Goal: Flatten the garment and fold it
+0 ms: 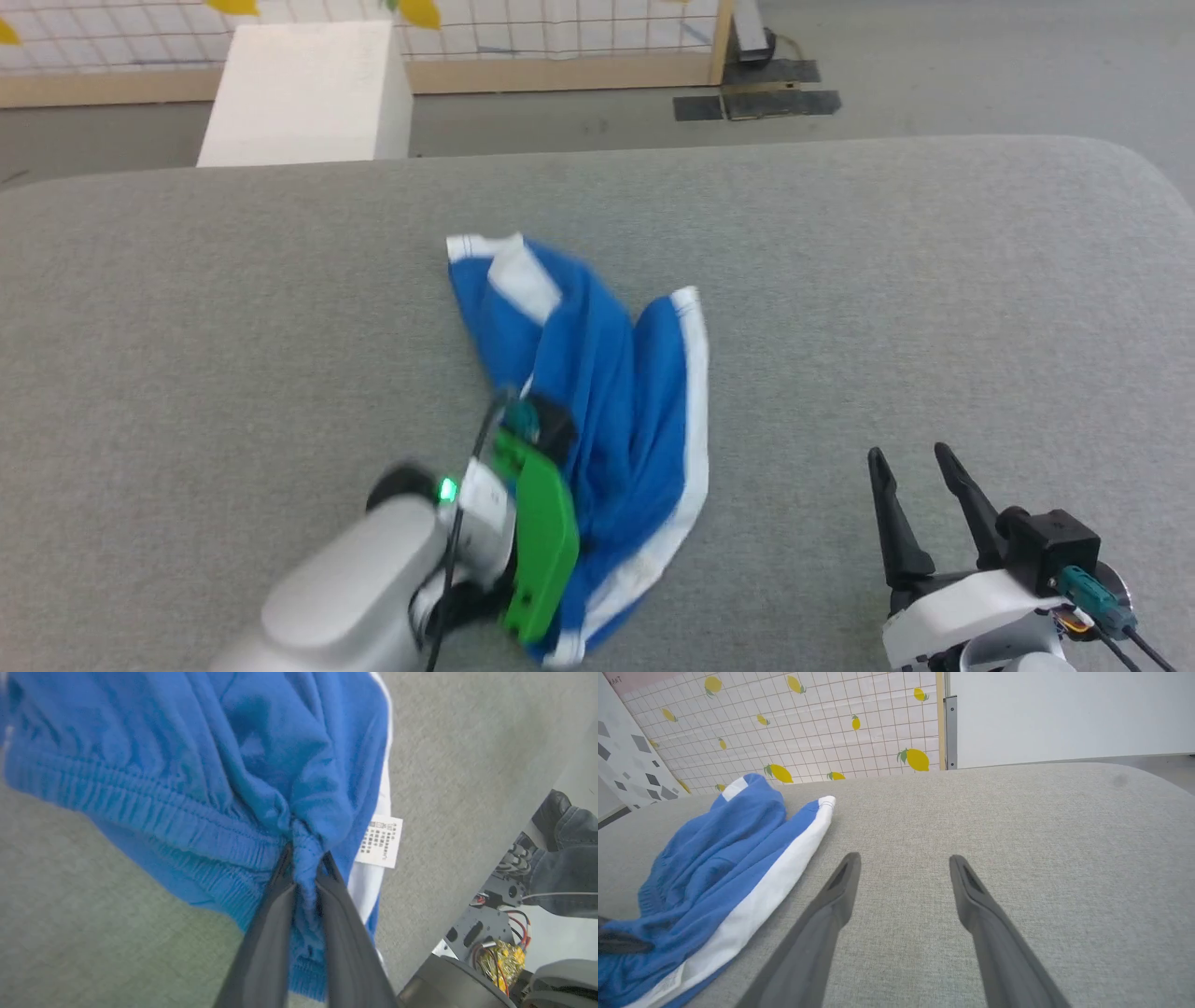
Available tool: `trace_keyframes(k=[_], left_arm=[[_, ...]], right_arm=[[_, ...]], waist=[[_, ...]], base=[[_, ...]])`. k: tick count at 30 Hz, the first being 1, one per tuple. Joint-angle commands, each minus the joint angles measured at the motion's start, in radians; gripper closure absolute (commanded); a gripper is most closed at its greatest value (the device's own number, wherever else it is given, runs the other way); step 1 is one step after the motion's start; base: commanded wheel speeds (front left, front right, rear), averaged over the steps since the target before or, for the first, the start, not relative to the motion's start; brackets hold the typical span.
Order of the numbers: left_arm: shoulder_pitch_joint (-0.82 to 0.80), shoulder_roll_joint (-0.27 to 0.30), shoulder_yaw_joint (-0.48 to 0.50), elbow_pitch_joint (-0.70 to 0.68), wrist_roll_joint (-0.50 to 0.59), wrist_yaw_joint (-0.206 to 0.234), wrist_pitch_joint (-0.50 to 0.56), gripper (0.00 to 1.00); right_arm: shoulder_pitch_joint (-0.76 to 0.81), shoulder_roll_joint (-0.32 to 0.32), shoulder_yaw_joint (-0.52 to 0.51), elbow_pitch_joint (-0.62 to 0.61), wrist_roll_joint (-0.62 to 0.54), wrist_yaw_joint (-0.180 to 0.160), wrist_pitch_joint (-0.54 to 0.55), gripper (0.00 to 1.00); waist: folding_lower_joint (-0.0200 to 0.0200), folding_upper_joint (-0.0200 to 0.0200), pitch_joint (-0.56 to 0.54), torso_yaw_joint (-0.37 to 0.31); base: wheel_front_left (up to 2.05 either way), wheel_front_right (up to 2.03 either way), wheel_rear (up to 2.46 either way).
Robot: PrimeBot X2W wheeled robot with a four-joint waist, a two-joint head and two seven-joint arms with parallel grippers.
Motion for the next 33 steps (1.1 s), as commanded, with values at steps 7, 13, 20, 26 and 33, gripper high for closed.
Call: trace_keyframes(k=[7,13,20,26,33], left_arm=[[0.089,0.031,0.05,-0.018,-0.114,0.053,0.035,0.0],[0.11,0.028,0.252,-0.097,-0.226,0.132,-0.132,0.0],[0.21,0.063,0.494,-0.14,-0.112,0.211,-0.645,0.0],[0.36,0.047,0.582,-0.142,0.053,0.256,-0.873,0.0],[0.541,-0.107,0.764,-0.257,0.251,0.244,-0.877,0.0]], right_arm=[[0.011,0.0,-0.005,0.01,0.007,-0.002,-0.007,0.0],[0.011,0.0,-0.005,0.011,0.008,-0.002,-0.007,0.0],[-0.002,0.0,-0.007,0.026,0.009,-0.002,-0.007,0.0],[-0.03,0.0,-0.018,0.055,0.022,-0.002,0.046,0.0],[-0.18,0.0,-0.031,0.12,-0.009,-0.002,0.296,0.0]], waist=[[0.0,0.0,-0.014,0.029],[0.0,0.0,-0.042,0.069],[0.0,0.0,-0.066,0.102],[0.0,0.0,-0.072,0.121],[0.0,0.0,-0.056,0.15]], base=[[0.0,0.0,0.0],[0.0,0.0,0.0],[0.0,0.0,0.0],[0.0,0.0,0.0],[0.0,0.0,0.0]])
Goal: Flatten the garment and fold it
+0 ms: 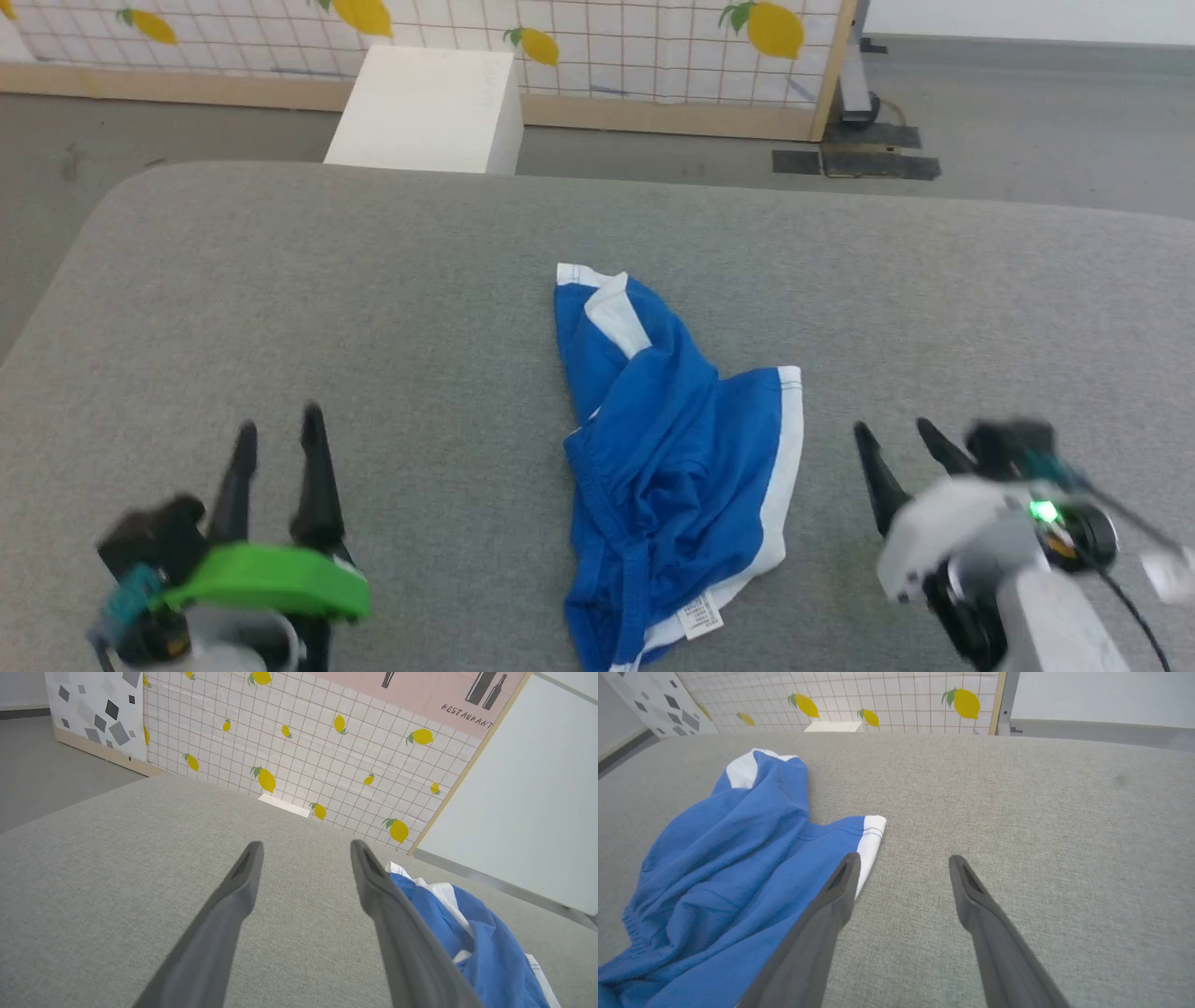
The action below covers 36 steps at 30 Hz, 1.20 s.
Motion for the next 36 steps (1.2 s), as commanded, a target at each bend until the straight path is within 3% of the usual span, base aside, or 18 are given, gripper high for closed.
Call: trace_keyframes(k=[1,6,12,16,23,24,25,30,36], left_arm=[[0.034,-0.018,0.013,-0.006,0.024,-0.01,-0.003,0.0],[0.06,-0.073,0.04,0.003,0.088,-0.064,-0.004,0.0],[0.017,-0.113,0.063,0.022,0.138,-0.124,-0.004,0.0],[-0.013,-0.138,0.076,0.046,0.16,-0.161,-0.004,0.0],[-0.038,-0.165,0.09,0.084,0.191,-0.204,-0.004,0.0],[-0.038,-0.167,0.091,0.089,0.193,-0.208,-0.004,0.0],[-0.038,-0.168,0.093,0.095,0.196,-0.212,-0.004,0.0],[-0.037,-0.175,0.098,0.113,0.206,-0.224,-0.004,0.0],[-0.034,-0.182,0.084,0.129,0.212,-0.233,-0.004,0.0]], right_arm=[[-0.053,0.0,0.006,0.017,-0.019,-0.002,0.065,0.0],[-0.229,0.0,0.036,0.098,-0.143,-0.002,0.357,0.0],[-0.366,0.0,0.048,0.192,-0.256,-0.002,0.586,0.0],[-0.392,0.0,0.039,0.233,-0.327,-0.002,0.635,0.0],[-0.381,0.0,0.008,0.289,-0.356,-0.002,0.646,0.01],[-0.38,0.0,0.005,0.291,-0.348,-0.002,0.642,0.6],[-0.379,0.0,0.004,0.293,-0.343,-0.002,0.637,1.0],[-0.38,0.0,-0.057,0.268,-0.321,-0.002,0.593,1.0],[-0.319,0.0,-0.235,0.145,-0.295,-0.002,0.5,1.0]], waist=[[0.0,0.0,0.01,0.013],[0.0,0.0,0.045,0.056],[0.0,0.0,0.104,0.119],[0.0,0.0,0.136,0.154],[0.0,0.0,0.168,0.178],[0.0,0.0,0.166,0.174],[0.0,0.0,0.164,0.169],[0.0,0.0,0.139,0.131],[0.0,0.0,0.097,0.088]], base=[[0.0,0.0,0.0],[0.0,0.0,0.0],[0.0,0.0,0.0],[0.0,0.0,0.0],[0.0,0.0,0.0],[0.0,0.0,0.0],[0.0,0.0,0.0],[0.0,0.0,0.0],[0.0,0.0,0.0]])
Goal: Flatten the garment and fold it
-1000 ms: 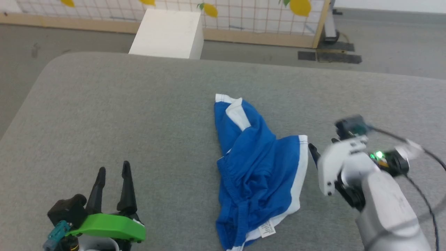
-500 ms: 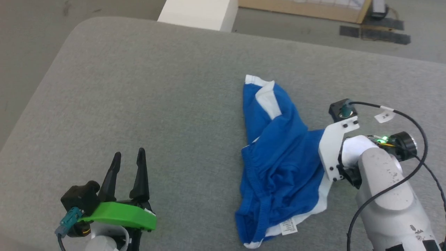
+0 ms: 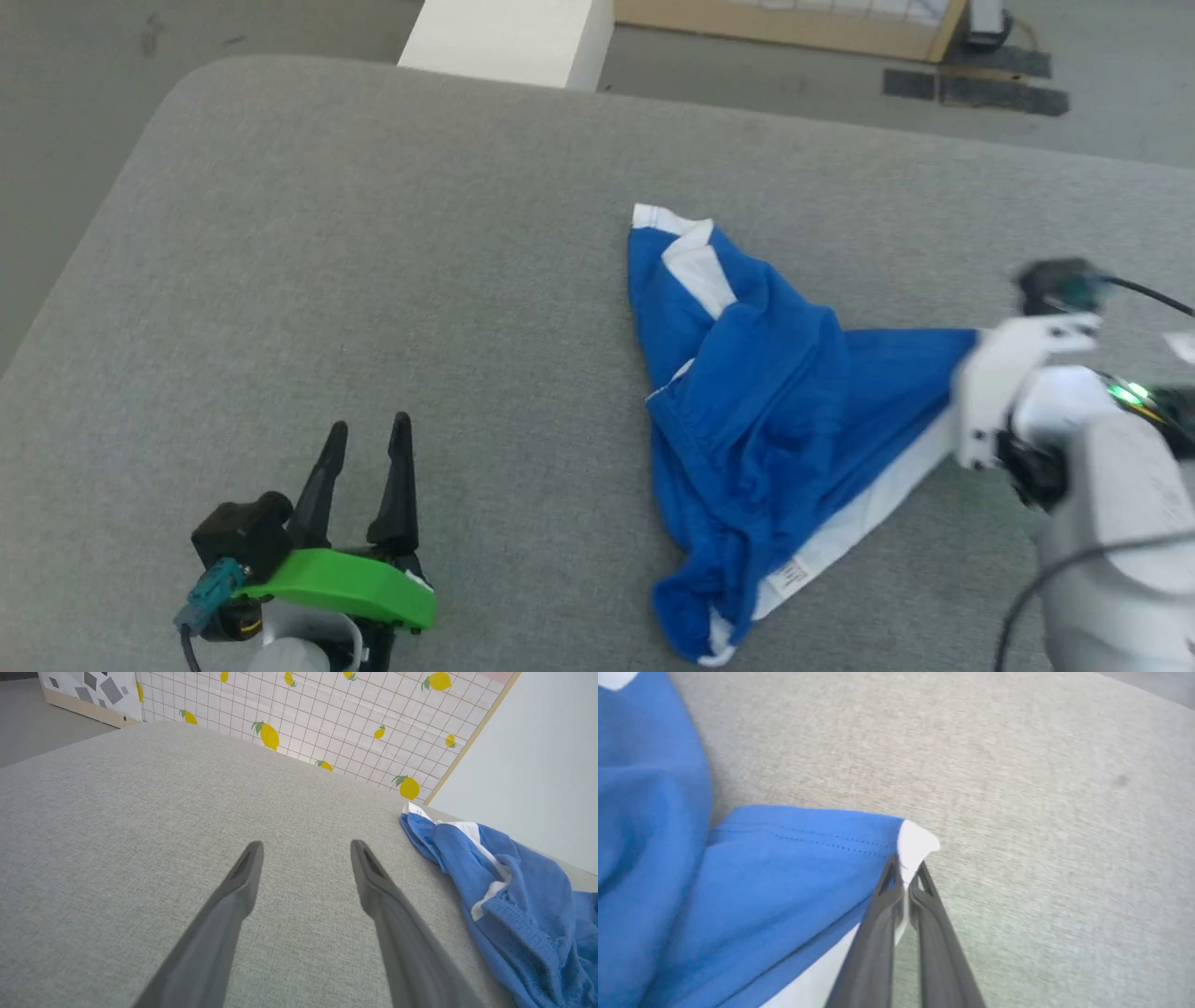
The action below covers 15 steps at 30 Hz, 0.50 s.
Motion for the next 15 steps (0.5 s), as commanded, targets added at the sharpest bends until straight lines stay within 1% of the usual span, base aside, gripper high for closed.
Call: trace_keyframes(k=[1,4,7,10,11,12,15], left_arm=[[-0.007,-0.006,-0.005,0.005,0.001,-0.005,-0.004,0.0],[-0.001,-0.007,-0.015,0.013,0.001,-0.007,-0.004,0.0],[0.004,-0.008,-0.021,0.02,-0.003,-0.008,-0.003,0.0],[0.011,-0.006,-0.021,0.024,-0.01,-0.006,0.004,0.0],[0.013,-0.004,-0.021,0.024,-0.011,-0.005,0.006,0.0],[0.014,-0.003,-0.022,0.023,-0.013,-0.005,0.008,0.0],[0.014,-0.001,-0.024,0.018,-0.023,-0.006,0.022,0.0]], right_arm=[[0.046,-0.004,-0.041,-0.034,0.015,-0.002,-0.014,1.0],[0.138,-0.004,-0.119,-0.106,0.052,-0.002,-0.021,1.0],[0.254,-0.004,-0.181,-0.156,0.119,-0.002,-0.008,1.0],[0.341,-0.004,-0.19,-0.168,0.19,-0.002,0.006,1.0],[0.359,-0.004,-0.174,-0.176,0.223,-0.002,-0.014,0.71],[0.369,-0.004,-0.168,-0.185,0.249,-0.002,-0.042,0.0],[0.386,-0.004,-0.159,-0.207,0.329,-0.002,-0.154,0.0]], waist=[[0.0,0.0,-0.036,-0.036],[0.0,0.0,-0.046,-0.054],[0.0,0.0,-0.054,-0.069],[0.0,0.0,-0.061,-0.087],[0.0,0.0,-0.063,-0.094],[0.0,0.0,-0.064,-0.099],[0.0,0.0,-0.075,-0.116]], base=[[0.0,0.0,0.0],[0.0,0.0,0.0],[0.0,0.0,0.0],[0.0,0.0,0.0],[0.0,0.0,0.0],[0.0,0.0,0.0],[0.0,0.0,0.0]])
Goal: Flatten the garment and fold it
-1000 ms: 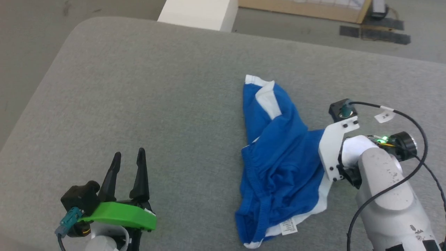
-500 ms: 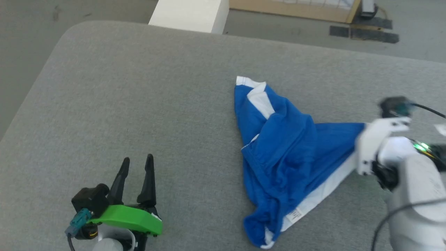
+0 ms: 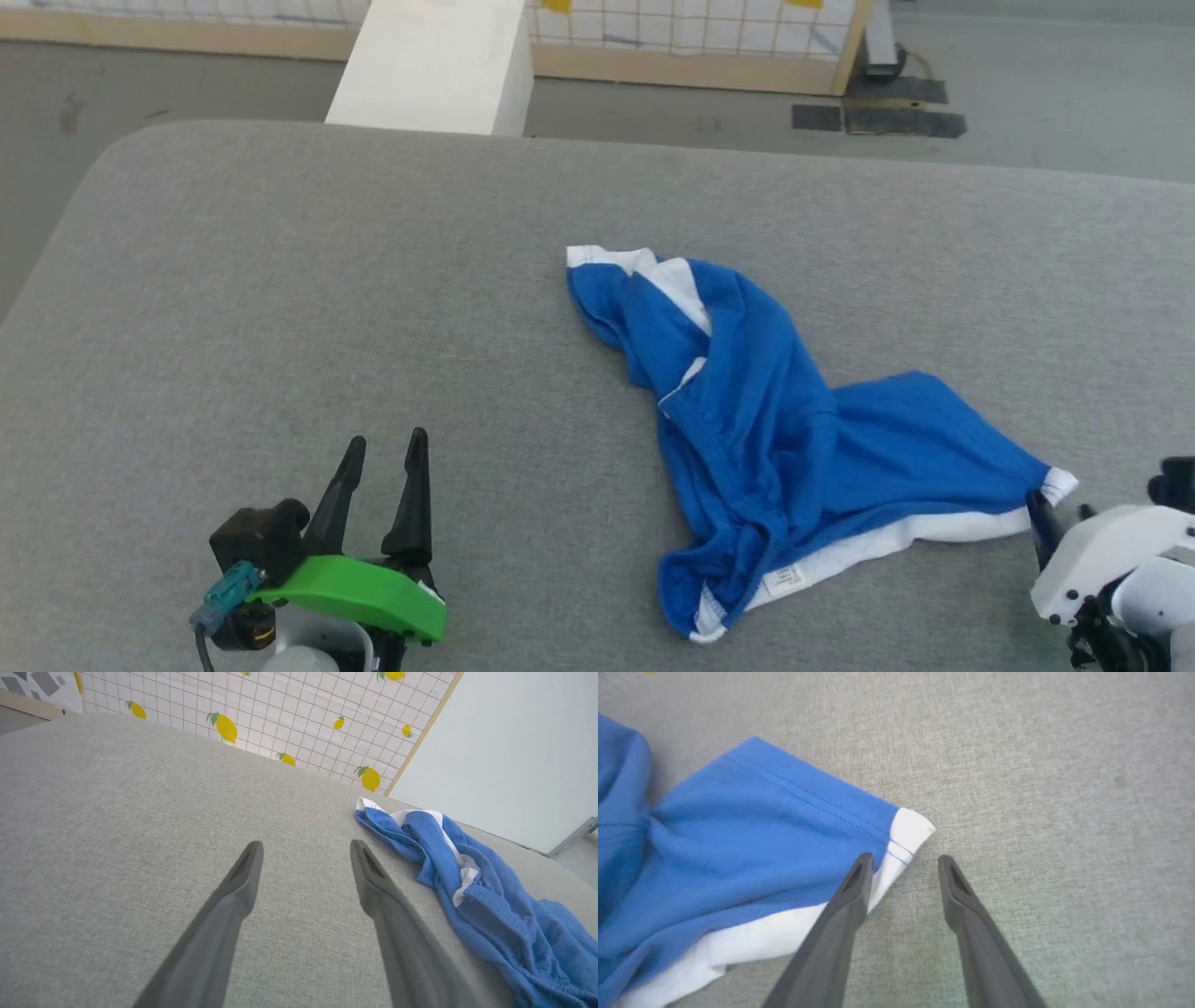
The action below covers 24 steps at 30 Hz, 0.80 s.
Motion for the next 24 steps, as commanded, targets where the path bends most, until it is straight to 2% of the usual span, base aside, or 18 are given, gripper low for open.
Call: trace_keyframes(k=[1,5,7,17,19,24], left_arm=[[0.002,0.001,-0.002,-0.009,-0.02,-0.006,0.009,0.0],[-0.035,-0.005,-0.042,-0.063,-0.052,-0.011,0.077,0.0],[-0.084,0.0,-0.088,-0.087,-0.066,-0.015,0.166,0.0],[-0.36,0.001,-0.277,0.001,-0.169,-0.012,0.792,0.0],[-0.39,0.005,-0.297,0.02,-0.179,-0.013,0.853,0.0],[-0.401,0.023,-0.304,0.061,-0.176,-0.008,0.873,0.0]], right_arm=[[0.014,-0.001,-0.002,-0.01,0.017,-0.002,-0.042,0.0],[0.028,-0.001,-0.016,-0.02,0.041,-0.002,-0.135,0.0],[0.034,-0.001,-0.018,-0.028,0.041,-0.002,-0.156,0.0],[0.015,-0.001,0.024,-0.043,0.052,-0.002,-0.156,0.0],[0.011,-0.001,0.031,-0.039,0.055,-0.002,-0.162,0.0],[0.012,-0.001,0.035,-0.027,0.056,-0.002,-0.177,0.0]], waist=[[0.0001,-0.0001,-0.015,-0.017],[0.0001,-0.0001,-0.029,-0.029],[0.0001,-0.0001,-0.031,-0.037],[0.0001,-0.0001,0.032,-0.133],[0.0001,-0.0001,0.053,-0.161],[0.0001,-0.0001,0.085,-0.21]], base=[[0.0,0.0,0.0],[0.0,0.0,0.0],[0.0,0.0,0.0],[0.0,0.0,0.0],[0.0,0.0,0.0],[0.0,0.0,0.0]])
